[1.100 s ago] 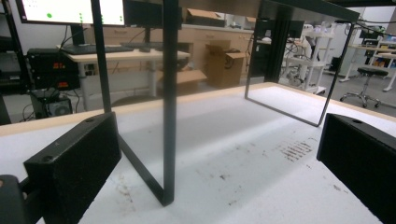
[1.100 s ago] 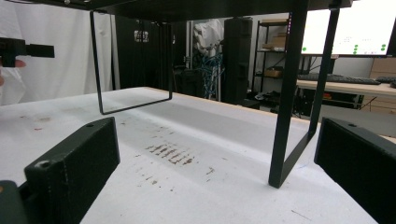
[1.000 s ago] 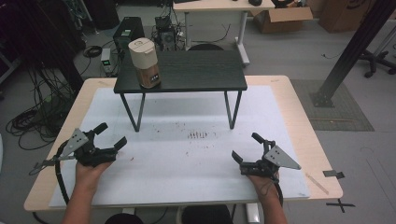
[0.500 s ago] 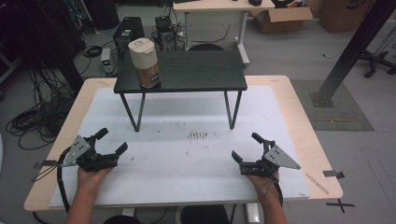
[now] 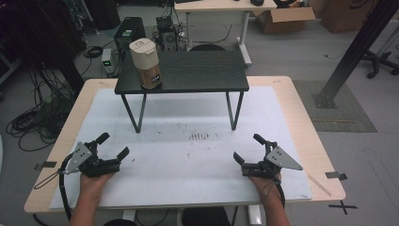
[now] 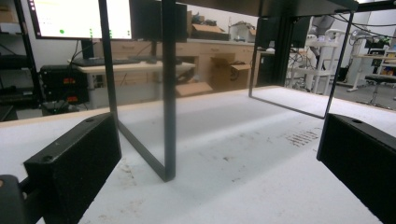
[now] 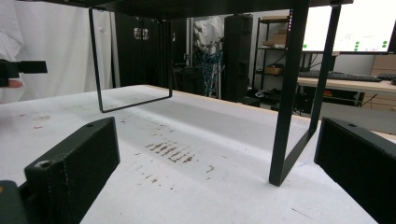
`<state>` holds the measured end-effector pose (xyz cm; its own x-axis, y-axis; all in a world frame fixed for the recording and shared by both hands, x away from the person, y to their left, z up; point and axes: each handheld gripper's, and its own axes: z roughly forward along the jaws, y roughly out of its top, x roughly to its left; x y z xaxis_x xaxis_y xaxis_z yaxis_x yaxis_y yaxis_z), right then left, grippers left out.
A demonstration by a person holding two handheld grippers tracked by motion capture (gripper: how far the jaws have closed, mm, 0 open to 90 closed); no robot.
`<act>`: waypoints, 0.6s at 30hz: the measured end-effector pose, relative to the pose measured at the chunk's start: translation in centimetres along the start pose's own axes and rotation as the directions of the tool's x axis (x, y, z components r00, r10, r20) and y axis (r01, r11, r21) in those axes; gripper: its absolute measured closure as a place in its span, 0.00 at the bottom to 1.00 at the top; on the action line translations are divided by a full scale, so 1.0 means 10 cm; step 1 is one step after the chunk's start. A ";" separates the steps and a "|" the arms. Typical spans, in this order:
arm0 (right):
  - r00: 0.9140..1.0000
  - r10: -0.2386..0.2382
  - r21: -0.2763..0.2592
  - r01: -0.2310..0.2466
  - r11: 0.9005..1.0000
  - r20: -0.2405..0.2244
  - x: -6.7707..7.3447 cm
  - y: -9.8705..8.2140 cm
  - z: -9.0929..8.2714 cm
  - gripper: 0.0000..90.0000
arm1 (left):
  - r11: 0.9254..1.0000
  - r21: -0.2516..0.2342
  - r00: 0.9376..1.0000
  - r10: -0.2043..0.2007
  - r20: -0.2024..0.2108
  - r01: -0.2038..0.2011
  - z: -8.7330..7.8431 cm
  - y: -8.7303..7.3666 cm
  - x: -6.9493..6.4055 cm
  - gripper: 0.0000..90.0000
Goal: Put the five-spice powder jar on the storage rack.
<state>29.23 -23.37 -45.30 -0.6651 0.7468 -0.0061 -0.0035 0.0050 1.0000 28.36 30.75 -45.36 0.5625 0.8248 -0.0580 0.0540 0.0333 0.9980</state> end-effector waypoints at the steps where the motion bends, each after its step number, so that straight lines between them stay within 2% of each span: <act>1: 1.000 0.000 0.000 0.000 1.000 0.000 0.00 0.00 0.00 0.00 | 1.000 -0.002 1.000 0.005 0.001 -0.005 0.00 0.00 0.00 0.00; 7: 1.000 0.002 -0.003 -0.002 1.000 -0.001 0.00 0.00 0.00 0.00 | 1.000 0.009 1.000 0.013 -0.015 -0.013 0.01 0.00 -0.02 0.00; 10: 1.000 0.001 -0.001 -0.001 1.000 -0.001 0.00 0.00 0.00 0.00 | 0.999 0.003 0.999 0.050 -0.016 -0.050 0.01 -0.01 -0.06 0.00; 18: 1.000 0.003 -0.003 -0.003 1.000 -0.001 0.00 0.00 0.00 0.00 | 0.999 -0.004 0.999 0.046 -0.017 -0.046 0.00 -0.01 -0.05 0.00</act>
<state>29.21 -23.42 -45.31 -0.6658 0.7461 -0.0031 -0.0037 0.0009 1.0000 28.05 30.32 -45.45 0.5505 0.8347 -0.0117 0.0246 -0.0022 0.9997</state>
